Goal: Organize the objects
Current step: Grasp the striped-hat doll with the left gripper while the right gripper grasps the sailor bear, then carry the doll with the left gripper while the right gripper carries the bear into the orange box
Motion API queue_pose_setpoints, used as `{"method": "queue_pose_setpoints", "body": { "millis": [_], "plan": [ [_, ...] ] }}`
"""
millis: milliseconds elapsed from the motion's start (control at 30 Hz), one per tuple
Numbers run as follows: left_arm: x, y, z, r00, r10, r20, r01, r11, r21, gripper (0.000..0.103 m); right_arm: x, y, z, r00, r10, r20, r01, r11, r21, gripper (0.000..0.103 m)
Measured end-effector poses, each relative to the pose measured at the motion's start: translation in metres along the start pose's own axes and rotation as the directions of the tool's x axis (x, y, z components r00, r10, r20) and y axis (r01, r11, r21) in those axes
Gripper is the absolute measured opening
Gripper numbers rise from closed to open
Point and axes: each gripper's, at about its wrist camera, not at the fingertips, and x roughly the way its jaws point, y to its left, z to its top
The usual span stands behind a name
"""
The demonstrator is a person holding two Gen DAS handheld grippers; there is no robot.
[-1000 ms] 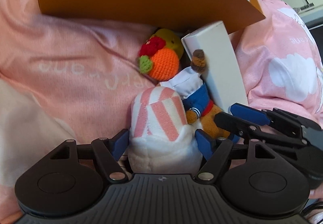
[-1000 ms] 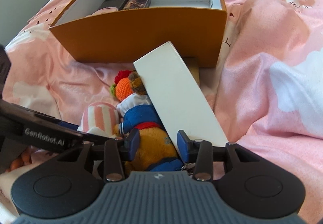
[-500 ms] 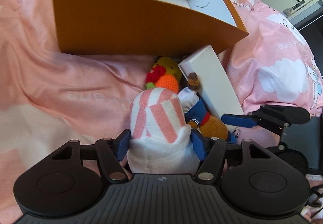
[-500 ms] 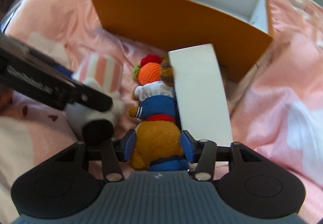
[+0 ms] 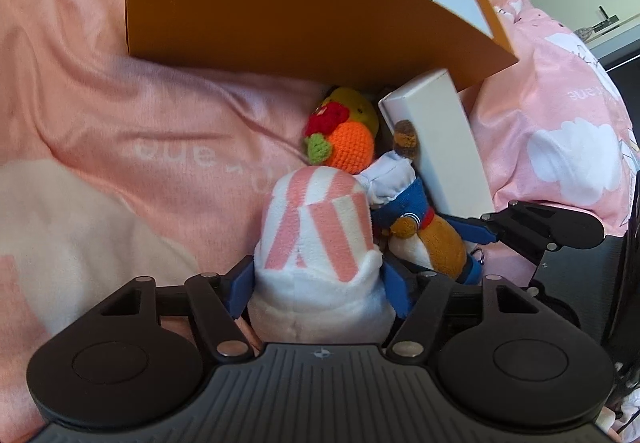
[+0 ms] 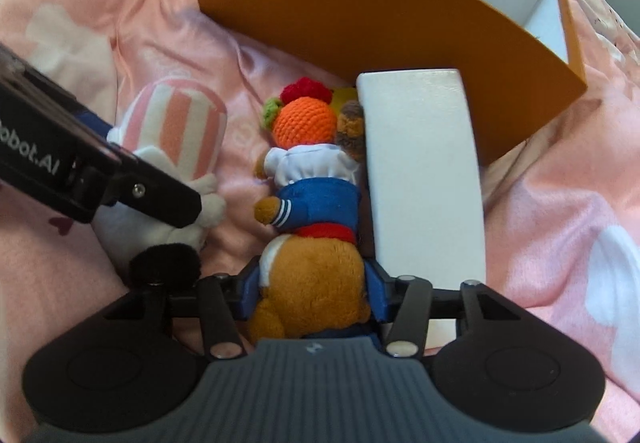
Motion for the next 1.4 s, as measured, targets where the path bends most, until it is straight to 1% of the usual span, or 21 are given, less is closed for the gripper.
{"method": "queue_pose_setpoints", "body": {
  "millis": [233, 367, 500, 633, 767, 900, 967, 1000, 1033, 1100, 1133, 1167, 1267, 1333, 1400],
  "plan": [
    [-0.023, -0.011, 0.002, 0.996, -0.035, 0.077, 0.031, 0.998, 0.054, 0.073, -0.028, -0.014, 0.0, 0.994, 0.092, 0.052, -0.095, 0.993, 0.066, 0.052],
    [-0.042, -0.014, 0.004, 0.99, -0.065, 0.125, 0.056, 0.996, 0.075, 0.072, -0.054, -0.022, 0.003, 0.983, 0.141, 0.117, -0.154, 0.981, 0.114, 0.052],
    [-0.061, -0.02, 0.011, 0.979, -0.08, 0.189, 0.066, 0.995, 0.08, 0.072, -0.078, -0.033, 0.011, 0.967, 0.163, 0.198, -0.195, 0.968, 0.155, 0.052],
    [-0.088, -0.027, 0.027, 0.958, -0.114, 0.263, 0.088, 0.99, 0.107, 0.072, -0.101, -0.039, 0.028, 0.946, 0.174, 0.273, -0.22, 0.965, 0.146, 0.052],
    [-0.113, -0.04, 0.051, 0.934, -0.105, 0.343, 0.05, 0.985, 0.163, 0.072, -0.121, -0.049, 0.049, 0.92, 0.169, 0.353, -0.231, 0.962, 0.142, 0.052],
    [-0.137, -0.051, 0.08, 0.904, -0.108, 0.413, 0.02, 0.977, 0.21, 0.072, -0.139, -0.066, 0.071, 0.893, 0.126, 0.432, -0.218, 0.961, 0.17, 0.052],
    [-0.14, -0.054, 0.096, 0.895, -0.118, 0.43, 0.025, 0.976, 0.216, 0.072, -0.142, -0.079, 0.084, 0.879, 0.11, 0.465, -0.226, 0.953, 0.201, 0.052],
    [-0.14, -0.055, 0.106, 0.894, -0.122, 0.432, 0.03, 0.977, 0.213, 0.072, -0.142, -0.085, 0.09, 0.872, 0.104, 0.479, -0.232, 0.949, 0.216, 0.052],
    [-0.138, -0.055, 0.115, 0.894, -0.122, 0.43, 0.032, 0.977, 0.21, 0.072, -0.142, -0.091, 0.096, 0.866, 0.094, 0.491, -0.235, 0.944, 0.233, 0.052],
    [-0.129, -0.056, 0.132, 0.902, -0.114, 0.417, 0.029, 0.978, 0.205, 0.072, -0.141, -0.103, 0.107, 0.86, 0.072, 0.504, -0.234, 0.935, 0.266, 0.052],
    [-0.124, -0.055, 0.139, 0.907, -0.109, 0.406, 0.027, 0.979, 0.202, 0.072, -0.139, -0.109, 0.112, 0.859, 0.071, 0.507, -0.24, 0.93, 0.277, 0.052],
    [-0.117, -0.055, 0.146, 0.917, -0.104, 0.386, 0.026, 0.979, 0.2, 0.072, -0.134, -0.115, 0.117, 0.86, 0.071, 0.505, -0.247, 0.924, 0.292, 0.052],
    [-0.089, -0.047, 0.162, 0.948, -0.094, 0.305, 0.039, 0.982, 0.183, 0.072, -0.113, -0.131, 0.13, 0.88, 0.077, 0.468, -0.262, 0.901, 0.345, 0.052],
    [-0.067, -0.042, 0.171, 0.967, -0.067, 0.247, 0.025, 0.985, 0.171, 0.072, -0.092, -0.141, 0.138, 0.899, 0.095, 0.427, -0.272, 0.886, 0.375, 0.052],
    [-0.048, -0.038, 0.176, 0.98, -0.053, 0.192, 0.02, 0.985, 0.172, 0.072, -0.072, -0.148, 0.142, 0.916, 0.133, 0.377, -0.292, 0.867, 0.404, 0.052]
  ]
}}
